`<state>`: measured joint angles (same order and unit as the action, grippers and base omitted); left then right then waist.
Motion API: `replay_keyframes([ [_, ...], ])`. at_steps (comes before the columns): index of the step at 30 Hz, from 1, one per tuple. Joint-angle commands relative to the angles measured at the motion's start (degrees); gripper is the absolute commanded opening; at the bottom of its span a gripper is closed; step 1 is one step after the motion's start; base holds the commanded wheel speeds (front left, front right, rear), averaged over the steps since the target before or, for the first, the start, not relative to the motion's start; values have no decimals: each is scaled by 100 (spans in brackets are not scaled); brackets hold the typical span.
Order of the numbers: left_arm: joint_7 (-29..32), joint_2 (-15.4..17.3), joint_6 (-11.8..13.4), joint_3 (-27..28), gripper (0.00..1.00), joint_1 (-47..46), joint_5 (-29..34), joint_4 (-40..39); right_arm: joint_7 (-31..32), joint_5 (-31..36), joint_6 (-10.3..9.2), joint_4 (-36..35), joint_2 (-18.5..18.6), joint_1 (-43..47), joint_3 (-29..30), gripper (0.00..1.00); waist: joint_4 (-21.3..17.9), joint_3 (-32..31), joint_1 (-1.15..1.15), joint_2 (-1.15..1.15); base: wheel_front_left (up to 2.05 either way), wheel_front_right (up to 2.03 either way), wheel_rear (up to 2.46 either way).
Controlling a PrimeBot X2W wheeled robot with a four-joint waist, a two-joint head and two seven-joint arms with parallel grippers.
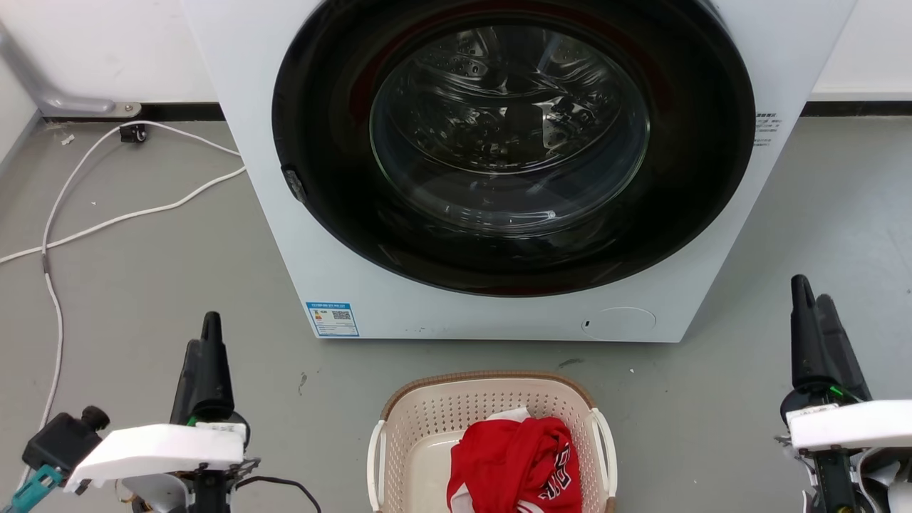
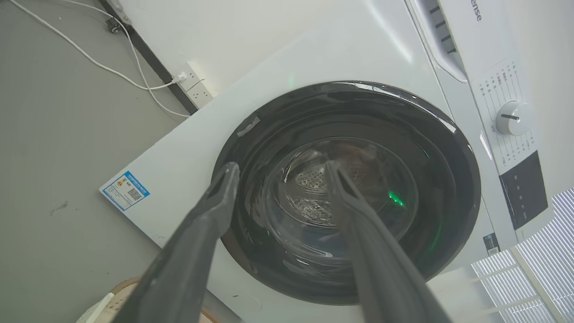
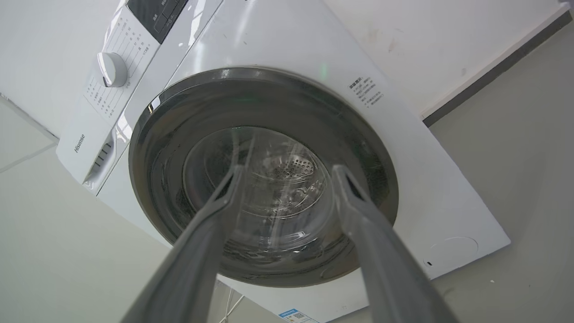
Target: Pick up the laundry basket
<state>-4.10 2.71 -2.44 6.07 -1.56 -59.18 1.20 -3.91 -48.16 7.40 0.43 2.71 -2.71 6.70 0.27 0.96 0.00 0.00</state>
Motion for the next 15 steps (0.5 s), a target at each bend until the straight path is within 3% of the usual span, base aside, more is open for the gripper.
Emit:
replay_keyframes([
  [1, -51, 23, 21, -53, 100, -9, 272, -180, -51, 282, 11, -175, 22, -148, -33, 100, 2, 6, 0, 0, 0, 0, 0],
  [9, -196, 24, -45, -426, 100, 81, 1408, -560, -202, 1365, 11, -478, 23, -55, -265, 100, 0, 16, 0, 0, 0, 0, 0],
  [15, -315, 46, 45, -851, 100, 110, 2535, -746, -319, 2006, 12, -571, 24, 48, -232, 100, -11, 27, 0, 0, 0, 0, 0],
])
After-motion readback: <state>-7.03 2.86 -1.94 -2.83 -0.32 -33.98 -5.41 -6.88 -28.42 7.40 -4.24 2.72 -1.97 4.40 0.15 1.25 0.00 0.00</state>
